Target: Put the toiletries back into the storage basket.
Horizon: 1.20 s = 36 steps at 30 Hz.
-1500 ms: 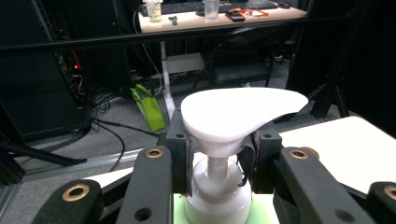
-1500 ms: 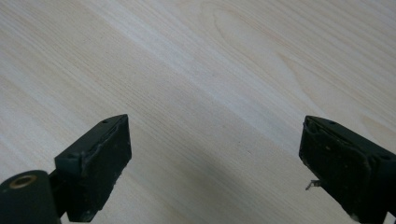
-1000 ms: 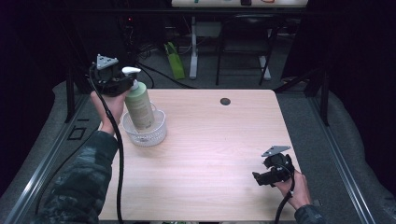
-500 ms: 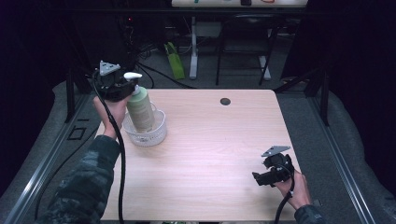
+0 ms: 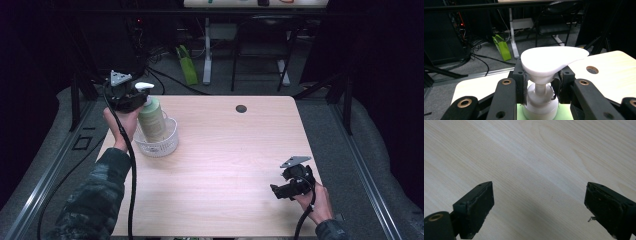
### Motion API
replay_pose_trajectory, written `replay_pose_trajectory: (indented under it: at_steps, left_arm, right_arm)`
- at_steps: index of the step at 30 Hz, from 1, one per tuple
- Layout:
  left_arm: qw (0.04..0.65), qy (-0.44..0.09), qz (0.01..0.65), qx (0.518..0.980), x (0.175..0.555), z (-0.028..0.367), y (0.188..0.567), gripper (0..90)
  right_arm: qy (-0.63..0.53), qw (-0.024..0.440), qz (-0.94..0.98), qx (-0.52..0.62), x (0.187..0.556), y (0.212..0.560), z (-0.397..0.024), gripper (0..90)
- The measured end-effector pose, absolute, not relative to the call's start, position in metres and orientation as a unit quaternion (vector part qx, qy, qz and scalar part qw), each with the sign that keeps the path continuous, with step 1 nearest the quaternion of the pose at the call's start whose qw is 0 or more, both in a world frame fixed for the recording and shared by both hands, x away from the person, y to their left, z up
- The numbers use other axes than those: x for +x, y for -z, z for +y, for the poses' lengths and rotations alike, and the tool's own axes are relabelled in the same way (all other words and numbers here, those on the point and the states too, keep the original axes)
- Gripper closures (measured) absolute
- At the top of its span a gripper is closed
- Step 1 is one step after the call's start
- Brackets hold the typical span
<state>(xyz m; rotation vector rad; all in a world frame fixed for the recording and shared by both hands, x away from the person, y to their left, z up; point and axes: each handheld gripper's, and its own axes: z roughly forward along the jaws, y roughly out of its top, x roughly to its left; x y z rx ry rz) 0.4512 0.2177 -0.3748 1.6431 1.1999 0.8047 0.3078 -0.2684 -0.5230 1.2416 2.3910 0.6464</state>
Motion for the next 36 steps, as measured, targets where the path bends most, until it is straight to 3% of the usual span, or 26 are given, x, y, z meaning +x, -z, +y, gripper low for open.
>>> replay_pose_trajectory:
  at_steps: [36]
  left_arm:
    - [0.452,-0.323,0.487,0.674,0.446,0.217,0.398,67.6]
  right_arm:
    - [-0.232,0.186,0.849,0.437,0.307,0.522,-0.268,8.5]
